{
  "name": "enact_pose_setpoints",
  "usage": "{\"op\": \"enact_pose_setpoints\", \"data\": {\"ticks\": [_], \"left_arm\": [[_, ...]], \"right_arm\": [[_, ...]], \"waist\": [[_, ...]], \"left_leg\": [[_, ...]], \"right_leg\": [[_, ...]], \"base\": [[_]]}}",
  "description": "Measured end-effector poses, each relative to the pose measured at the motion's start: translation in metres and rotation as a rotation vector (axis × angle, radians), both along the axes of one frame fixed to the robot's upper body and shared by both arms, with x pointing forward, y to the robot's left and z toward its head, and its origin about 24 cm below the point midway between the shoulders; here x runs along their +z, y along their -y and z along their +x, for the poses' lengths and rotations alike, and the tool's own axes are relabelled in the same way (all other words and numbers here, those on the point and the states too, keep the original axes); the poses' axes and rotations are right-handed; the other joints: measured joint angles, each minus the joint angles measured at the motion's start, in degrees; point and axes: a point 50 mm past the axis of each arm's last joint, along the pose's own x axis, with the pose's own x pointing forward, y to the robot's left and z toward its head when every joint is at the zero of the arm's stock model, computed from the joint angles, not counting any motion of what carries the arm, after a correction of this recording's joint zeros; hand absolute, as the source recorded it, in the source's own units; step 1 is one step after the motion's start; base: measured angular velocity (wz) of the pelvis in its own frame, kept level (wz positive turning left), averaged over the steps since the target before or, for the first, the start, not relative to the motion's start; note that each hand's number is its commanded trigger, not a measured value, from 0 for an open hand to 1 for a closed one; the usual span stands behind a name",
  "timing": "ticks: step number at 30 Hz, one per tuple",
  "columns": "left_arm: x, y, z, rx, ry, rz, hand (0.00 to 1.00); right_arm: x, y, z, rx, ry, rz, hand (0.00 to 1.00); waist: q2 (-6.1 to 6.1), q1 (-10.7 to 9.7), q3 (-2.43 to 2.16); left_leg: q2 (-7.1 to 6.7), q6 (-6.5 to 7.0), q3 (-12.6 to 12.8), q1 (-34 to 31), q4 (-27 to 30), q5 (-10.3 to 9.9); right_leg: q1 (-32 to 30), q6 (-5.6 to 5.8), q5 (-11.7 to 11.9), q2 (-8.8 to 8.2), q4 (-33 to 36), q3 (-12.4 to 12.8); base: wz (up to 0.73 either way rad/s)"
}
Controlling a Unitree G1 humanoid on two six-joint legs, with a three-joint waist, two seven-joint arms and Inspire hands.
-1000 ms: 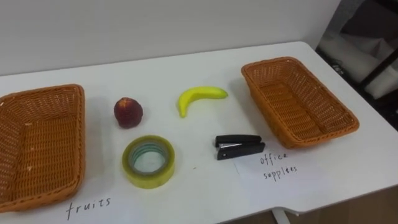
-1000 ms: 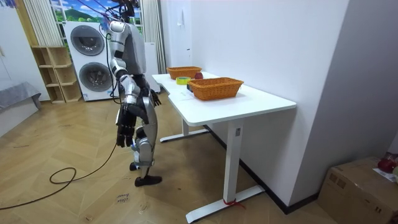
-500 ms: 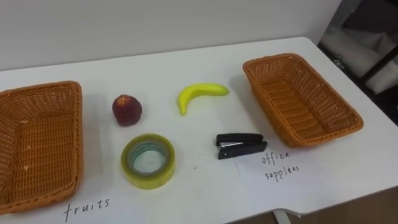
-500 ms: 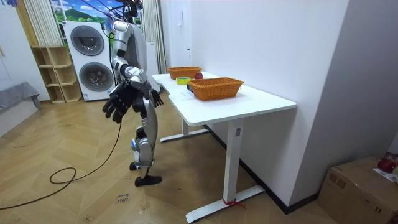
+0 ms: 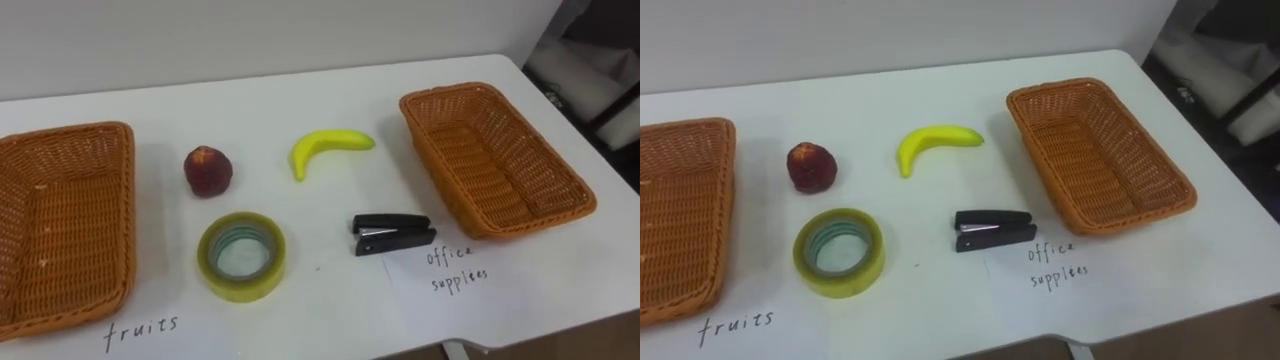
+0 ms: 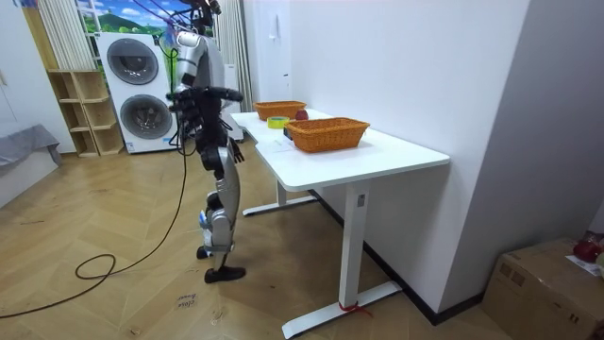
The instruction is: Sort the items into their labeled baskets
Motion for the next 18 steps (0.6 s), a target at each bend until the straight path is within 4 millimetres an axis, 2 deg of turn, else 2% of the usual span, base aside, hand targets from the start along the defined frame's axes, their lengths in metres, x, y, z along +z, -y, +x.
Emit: {"op": "enact_pose_setpoints", "data": {"ticks": [7,14,18], "left_arm": [[-0.003,0.002,-0.006,-0.011,-0.044,-0.011,0.0],[-0.004,0.002,-0.015,-0.013,-0.078,0.001,0.0],[-0.004,0.002,-0.02,-0.015,-0.097,0.002,0.0]], "right_arm": [[0.034,-0.006,0.012,0.03,-0.004,-0.231,0.0],[0.056,-0.019,0.023,0.113,0.074,-0.314,0.0],[0.065,-0.025,0.028,0.133,0.087,-0.366,0.0]], "waist": [[0.18,0.7,0.06],[0.05,1.9,0.08],[-0.57,2.5,0.05]], "left_leg": [[0.05,0.0,0.1,0.2,0.0,0.0],[0.08,-0.01,-0.1,0.7,0.1,0.0],[0.0,0.02,-0.4,0.6,0.3,0.1]], "right_leg": [[0.2,-0.07,0.1,0.04,0.3,0.1],[0.4,-0.11,0.0,-0.03,0.2,-0.3],[0.7,-0.09,0.1,-0.22,0.0,-0.8]], "base": [[0.0],[0.0],[0.06]]}}
